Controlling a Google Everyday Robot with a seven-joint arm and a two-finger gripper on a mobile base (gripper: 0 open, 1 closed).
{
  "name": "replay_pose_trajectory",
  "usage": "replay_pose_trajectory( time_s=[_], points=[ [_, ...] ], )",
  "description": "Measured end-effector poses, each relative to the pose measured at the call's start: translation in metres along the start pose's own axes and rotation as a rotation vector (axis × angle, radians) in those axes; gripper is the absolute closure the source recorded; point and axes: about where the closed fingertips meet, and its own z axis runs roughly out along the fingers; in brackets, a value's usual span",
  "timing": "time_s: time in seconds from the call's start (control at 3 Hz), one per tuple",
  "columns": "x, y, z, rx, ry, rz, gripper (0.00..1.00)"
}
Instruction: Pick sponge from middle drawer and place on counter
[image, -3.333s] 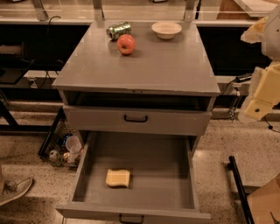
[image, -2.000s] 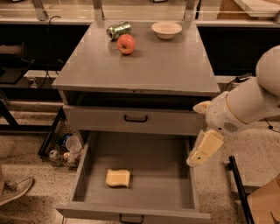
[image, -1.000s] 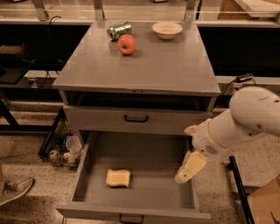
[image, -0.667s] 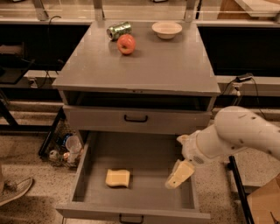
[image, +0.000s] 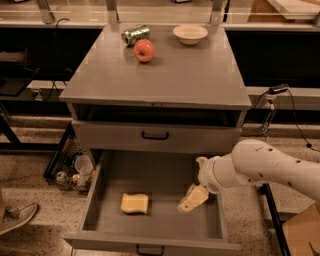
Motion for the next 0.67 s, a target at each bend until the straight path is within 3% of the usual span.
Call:
replay_pose_trajectory(
  time_s=[0.67],
  points=[
    [0.01,0.001,0.016,0.002,0.0,0.015,0.0]
  ],
)
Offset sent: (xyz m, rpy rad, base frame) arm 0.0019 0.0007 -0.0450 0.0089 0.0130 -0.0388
